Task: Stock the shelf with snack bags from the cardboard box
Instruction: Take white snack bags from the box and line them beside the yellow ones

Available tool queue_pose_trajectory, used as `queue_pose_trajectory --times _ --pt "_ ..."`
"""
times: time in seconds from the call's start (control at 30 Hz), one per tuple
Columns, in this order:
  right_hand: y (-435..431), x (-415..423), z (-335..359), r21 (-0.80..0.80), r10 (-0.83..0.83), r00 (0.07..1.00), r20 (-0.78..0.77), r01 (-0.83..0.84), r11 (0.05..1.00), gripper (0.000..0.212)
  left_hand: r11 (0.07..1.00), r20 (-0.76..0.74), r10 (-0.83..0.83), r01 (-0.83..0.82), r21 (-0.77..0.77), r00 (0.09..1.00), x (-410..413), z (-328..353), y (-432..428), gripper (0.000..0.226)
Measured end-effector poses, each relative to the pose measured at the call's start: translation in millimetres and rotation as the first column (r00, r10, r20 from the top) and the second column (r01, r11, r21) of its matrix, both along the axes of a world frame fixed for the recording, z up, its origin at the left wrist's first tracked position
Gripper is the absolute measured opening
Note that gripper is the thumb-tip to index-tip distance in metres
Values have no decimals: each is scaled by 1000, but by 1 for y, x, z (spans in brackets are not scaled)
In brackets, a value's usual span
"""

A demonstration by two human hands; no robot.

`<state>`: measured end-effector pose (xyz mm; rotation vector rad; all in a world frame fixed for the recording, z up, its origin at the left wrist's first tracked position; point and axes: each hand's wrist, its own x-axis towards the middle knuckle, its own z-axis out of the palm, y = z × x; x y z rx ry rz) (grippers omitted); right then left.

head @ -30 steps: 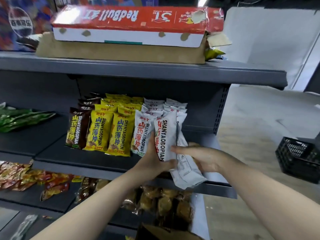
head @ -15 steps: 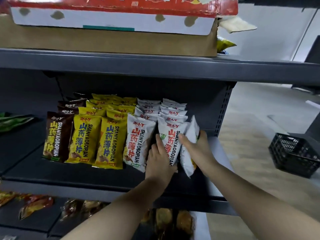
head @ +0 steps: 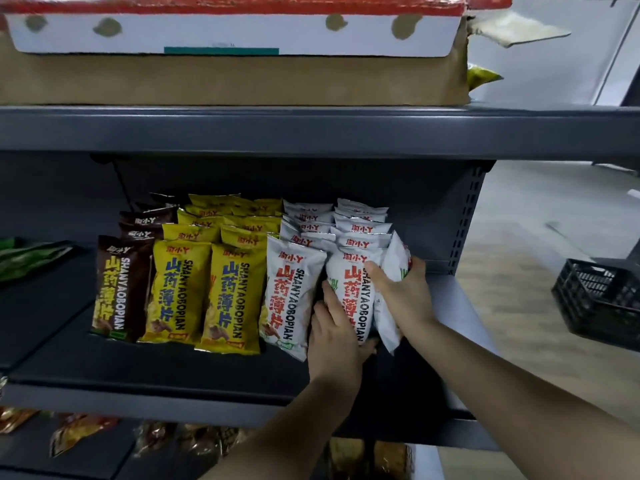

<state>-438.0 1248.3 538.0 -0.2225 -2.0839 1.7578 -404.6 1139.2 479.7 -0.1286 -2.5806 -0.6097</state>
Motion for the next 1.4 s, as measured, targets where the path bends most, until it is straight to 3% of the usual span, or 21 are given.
queue_pose_trajectory --times 0.13,0.23,0.47,0.6,0.83,0.93,1.03,1.13,1.2,1.33,1.4 --pt "13 -1 -1 -77 -18 1000 -18 17 997 66 960 -216 -128 66 -271 968 10 3 -3 109" --pt "18 -1 -5 -111 -68 997 -33 64 992 67 890 -423 -315 110 -442 850 0 11 -4 77" --pt "19 -2 -9 -125 -68 996 -52 61 990 57 801 -337 -408 156 -578 849 -39 14 -9 63" --pt "17 -2 -12 -96 -69 996 -61 63 993 73 796 -321 -435 192 -574 841 -42 15 -10 61" --pt "15 -1 -10 -98 -158 984 -85 149 984 52 807 -261 -438 248 -536 861 -29 25 -13 65" --pt "18 1 -4 -96 -183 978 -97 173 980 51 800 -309 -537 357 -483 785 -12 34 -7 64" --pt "25 6 6 -106 -159 981 -113 147 983 55 832 -251 -524 426 -356 813 6 37 18 71" --pt "37 11 15 -108 -118 985 -128 104 989 57 893 -48 -448 445 -69 893 23 50 54 91" --pt "48 15 19 -92 -15 993 -116 4 996 58 891 99 -442 423 164 892 22 59 71 89" --pt "86 19 17 -169 279 959 -50 -283 944 16 690 98 -524 354 631 846 -5 56 88 76" --pt "102 19 12 -273 453 890 50 -424 863 24 548 116 -577 277 789 809 -14 56 91 53"
